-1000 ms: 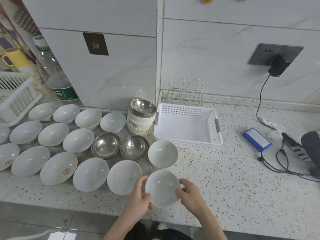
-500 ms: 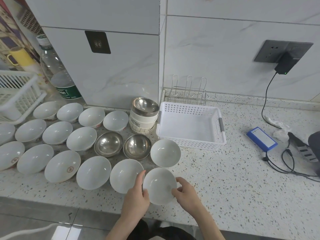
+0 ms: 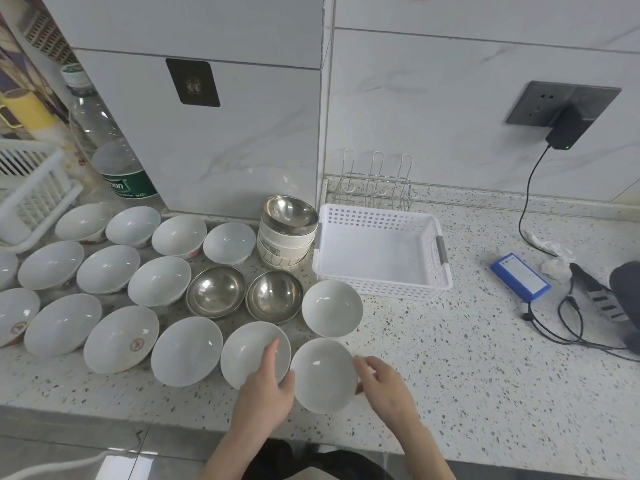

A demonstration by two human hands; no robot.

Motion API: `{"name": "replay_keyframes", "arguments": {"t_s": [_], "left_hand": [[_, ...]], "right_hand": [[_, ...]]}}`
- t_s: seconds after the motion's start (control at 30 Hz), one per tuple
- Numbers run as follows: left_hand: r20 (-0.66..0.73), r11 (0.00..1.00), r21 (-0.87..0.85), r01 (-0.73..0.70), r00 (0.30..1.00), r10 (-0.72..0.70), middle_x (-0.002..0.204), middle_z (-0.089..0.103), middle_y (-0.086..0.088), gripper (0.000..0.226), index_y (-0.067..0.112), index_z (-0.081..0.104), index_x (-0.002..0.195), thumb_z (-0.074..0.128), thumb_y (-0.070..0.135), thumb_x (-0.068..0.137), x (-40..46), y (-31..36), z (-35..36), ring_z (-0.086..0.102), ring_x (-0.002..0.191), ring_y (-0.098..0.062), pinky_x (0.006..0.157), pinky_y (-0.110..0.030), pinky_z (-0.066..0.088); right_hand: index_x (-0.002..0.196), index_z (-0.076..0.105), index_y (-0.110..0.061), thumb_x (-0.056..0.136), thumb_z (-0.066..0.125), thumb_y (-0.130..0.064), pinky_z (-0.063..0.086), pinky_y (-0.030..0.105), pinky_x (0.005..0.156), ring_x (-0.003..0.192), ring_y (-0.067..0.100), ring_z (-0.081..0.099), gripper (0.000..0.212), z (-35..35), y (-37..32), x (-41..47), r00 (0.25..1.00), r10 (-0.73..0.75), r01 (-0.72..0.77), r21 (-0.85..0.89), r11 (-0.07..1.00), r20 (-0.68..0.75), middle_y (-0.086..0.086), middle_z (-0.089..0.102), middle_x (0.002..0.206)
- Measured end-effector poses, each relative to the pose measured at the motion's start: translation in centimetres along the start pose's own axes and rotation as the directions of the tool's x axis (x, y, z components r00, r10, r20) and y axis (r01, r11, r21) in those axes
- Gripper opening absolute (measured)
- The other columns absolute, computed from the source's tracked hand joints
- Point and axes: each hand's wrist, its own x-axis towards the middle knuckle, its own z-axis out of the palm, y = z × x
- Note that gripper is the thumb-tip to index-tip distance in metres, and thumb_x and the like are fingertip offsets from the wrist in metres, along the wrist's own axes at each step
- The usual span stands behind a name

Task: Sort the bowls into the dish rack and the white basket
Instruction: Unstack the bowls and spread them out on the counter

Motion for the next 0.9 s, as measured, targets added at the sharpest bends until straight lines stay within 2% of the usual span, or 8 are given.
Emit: {"name": "replay_keyframes", "arguments": {"t_s": [0.23,0.3,0.4,0.5,0.67,0.77,0.83,0.9], "left_hand": [[-0.111,0.979,-0.198,-0.053,0.993,0.031,0.068,0.072,0.0,0.024,0.033,0.053,0.117,0.041,0.02,0.101,3.2,0.1,-4.3,0.06,0.062,-0.005,0.055,-0.024,0.042],[-0.111,0.95,-0.302,-0.078,0.993,0.046,0.07,0.073,0.001,0.023,0.032,0.056,0.107,0.04,0.016,0.101,4.4,0.7,-5.7,0.057,0.058,-0.008,0.059,-0.029,0.045],[-0.157,0.913,-0.379,-0.148,0.983,0.094,0.074,0.072,-0.001,0.019,0.036,0.056,0.097,0.045,0.021,0.102,6.8,2.1,-7.9,0.053,0.046,-0.002,0.056,-0.03,0.046],[-0.19,0.909,-0.368,-0.198,0.973,0.135,0.074,0.072,0.002,0.008,0.03,0.058,0.103,0.05,0.03,0.099,9.7,3.9,-10.1,0.055,0.044,0.005,0.054,-0.025,0.043],[-0.169,0.936,-0.305,-0.173,0.978,0.126,0.063,0.072,0.007,0.052,0.022,0.054,0.127,0.05,0.056,0.088,14.8,7.0,-13.3,0.06,0.061,-0.008,0.075,-0.038,0.053],[-0.099,0.968,-0.21,-0.138,0.988,0.119,0.061,0.073,0.008,0.085,0.02,0.041,0.143,0.042,0.071,0.075,17.0,8.7,-14.4,0.058,0.059,-0.015,0.071,-0.037,0.054],[-0.074,0.975,-0.178,-0.132,0.99,0.121,0.064,0.074,0.006,0.09,0.017,0.038,0.144,0.042,0.073,0.073,17.9,9.5,-14.5,0.063,0.059,-0.014,0.064,-0.033,0.052],[-0.06,0.978,-0.158,-0.14,0.989,0.132,0.073,0.076,0.003,0.082,0.015,0.043,0.136,0.044,0.07,0.075,18.7,10.1,-14.4,0.069,0.075,-0.019,0.071,-0.036,0.055]], "right_hand": [[0.089,0.058,-0.035,0.098,0.044,-0.044,0.049,0.029,0.057,0.066,0.014,0.066,0.018,-2.6,-3.2,1.0,0.958,0.048,-0.021,0.097,0.995,-0.283,-0.009,0.071,0.069],[0.085,0.06,-0.036,0.097,0.048,-0.036,0.048,0.031,0.058,0.069,0.02,0.067,0.017,-2.9,-4.5,1.7,0.95,0.055,-0.006,0.161,0.987,-0.307,-0.009,0.072,0.068],[0.082,0.062,-0.034,0.094,0.05,-0.027,0.044,0.029,0.055,0.053,0.014,0.052,0.019,-3.0,-6.8,2.7,0.95,0.043,0.029,0.225,0.974,-0.309,-0.007,0.073,0.065],[0.082,0.066,-0.027,0.093,0.05,-0.021,0.043,0.029,0.056,0.053,0.011,0.048,0.021,-2.6,-9.2,3.7,0.953,0.024,0.059,0.263,0.963,-0.302,-0.005,0.073,0.064],[0.085,0.068,-0.021,0.092,0.052,-0.021,0.043,0.03,0.064,0.057,0.011,0.049,0.018,-1.4,-12.1,4.9,0.952,0.01,0.086,0.299,0.95,-0.305,-0.003,0.073,0.064],[0.084,0.068,-0.023,0.093,0.051,-0.021,0.042,0.029,0.065,0.058,0.011,0.049,0.019,-0.4,-12.8,5.1,0.95,0.018,0.086,0.318,0.944,-0.312,-0.005,0.074,0.064],[0.084,0.068,-0.024,0.093,0.051,-0.02,0.042,0.029,0.065,0.059,0.01,0.049,0.02,0.4,-13.0,5.0,0.949,0.035,0.073,0.325,0.943,-0.314,-0.005,0.073,0.064],[0.083,0.068,-0.025,0.094,0.051,-0.02,0.042,0.029,0.066,0.06,0.012,0.05,0.021,1.1,-13.0,4.5,0.949,0.062,0.052,0.348,0.936,-0.308,-0.004,0.074,0.064]]}}
